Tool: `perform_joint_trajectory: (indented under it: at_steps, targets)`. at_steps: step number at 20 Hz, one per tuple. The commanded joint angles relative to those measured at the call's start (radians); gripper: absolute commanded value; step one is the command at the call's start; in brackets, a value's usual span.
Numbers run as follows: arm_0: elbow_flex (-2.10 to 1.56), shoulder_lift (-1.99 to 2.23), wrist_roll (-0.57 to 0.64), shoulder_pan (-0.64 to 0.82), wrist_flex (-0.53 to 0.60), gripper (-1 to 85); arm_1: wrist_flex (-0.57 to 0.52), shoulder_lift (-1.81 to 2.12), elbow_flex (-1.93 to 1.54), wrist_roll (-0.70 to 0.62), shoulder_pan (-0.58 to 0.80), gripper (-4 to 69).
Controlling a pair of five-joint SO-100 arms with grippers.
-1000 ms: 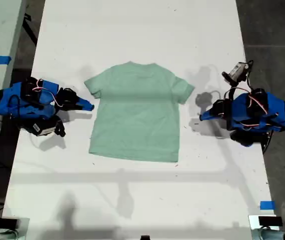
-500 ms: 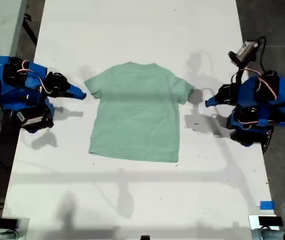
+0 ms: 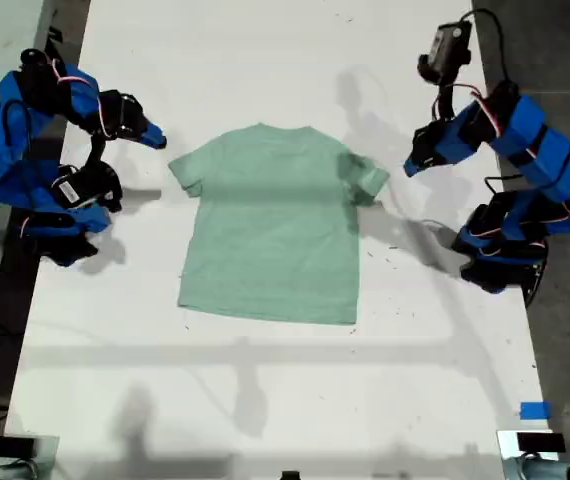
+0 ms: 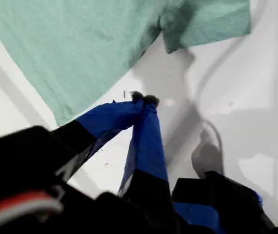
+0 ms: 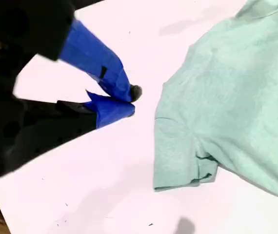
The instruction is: Fold tshirt
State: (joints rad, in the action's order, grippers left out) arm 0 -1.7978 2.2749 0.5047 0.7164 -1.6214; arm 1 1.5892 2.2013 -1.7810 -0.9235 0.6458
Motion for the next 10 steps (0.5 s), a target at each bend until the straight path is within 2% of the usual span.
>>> perform_joint_trajectory:
  at_steps: [1,3,6,10]
  targets:
    - [0.094,-0.051,0.057,0.051,-0.023,1.4,0.040,-0.094,0.163,-0.112,0.048,4.9]
    - [0.066,-0.061,0.061,0.052,-0.008,1.8,0.029,-0.129,0.195,-0.186,0.078,23.9]
    - [0.014,-0.040,0.057,0.041,0.026,1.8,-0.028,-0.144,0.163,-0.275,0.150,29.5]
    - [-0.005,-0.029,0.054,0.037,0.043,1.8,-0.229,-0.175,-0.031,-0.342,0.218,31.6]
